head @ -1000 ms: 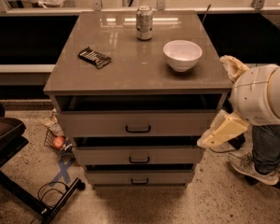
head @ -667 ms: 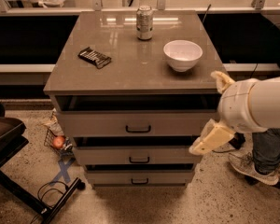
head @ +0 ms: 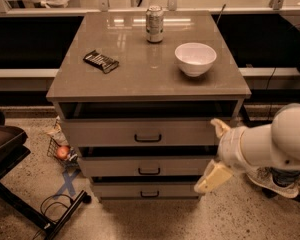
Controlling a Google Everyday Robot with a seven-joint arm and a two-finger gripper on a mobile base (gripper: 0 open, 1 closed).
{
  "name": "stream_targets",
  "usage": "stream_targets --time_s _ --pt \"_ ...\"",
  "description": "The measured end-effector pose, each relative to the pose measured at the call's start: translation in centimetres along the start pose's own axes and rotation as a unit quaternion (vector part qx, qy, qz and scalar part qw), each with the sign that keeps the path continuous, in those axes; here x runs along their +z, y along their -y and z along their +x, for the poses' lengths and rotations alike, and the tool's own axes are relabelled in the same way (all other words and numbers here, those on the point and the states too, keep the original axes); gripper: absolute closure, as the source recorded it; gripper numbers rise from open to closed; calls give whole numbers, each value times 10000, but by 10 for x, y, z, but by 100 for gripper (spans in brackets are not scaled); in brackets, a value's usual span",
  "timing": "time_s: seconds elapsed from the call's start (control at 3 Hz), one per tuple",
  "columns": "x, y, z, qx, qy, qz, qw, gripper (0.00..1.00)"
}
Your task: Open middle drawer
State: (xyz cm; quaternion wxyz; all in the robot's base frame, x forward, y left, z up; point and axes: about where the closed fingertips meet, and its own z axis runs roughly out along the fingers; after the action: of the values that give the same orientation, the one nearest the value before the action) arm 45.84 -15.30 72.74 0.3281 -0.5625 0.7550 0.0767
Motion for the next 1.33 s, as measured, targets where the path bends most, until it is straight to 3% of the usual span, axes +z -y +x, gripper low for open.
stream_targets --time_s 0.67,1.0,1.33 --pt "79 -30 64 265 242 -244 9991 0" --pt "79 -30 64 265 242 -244 9991 0" --pt "97 -27 78 370 194 -333 9986 0"
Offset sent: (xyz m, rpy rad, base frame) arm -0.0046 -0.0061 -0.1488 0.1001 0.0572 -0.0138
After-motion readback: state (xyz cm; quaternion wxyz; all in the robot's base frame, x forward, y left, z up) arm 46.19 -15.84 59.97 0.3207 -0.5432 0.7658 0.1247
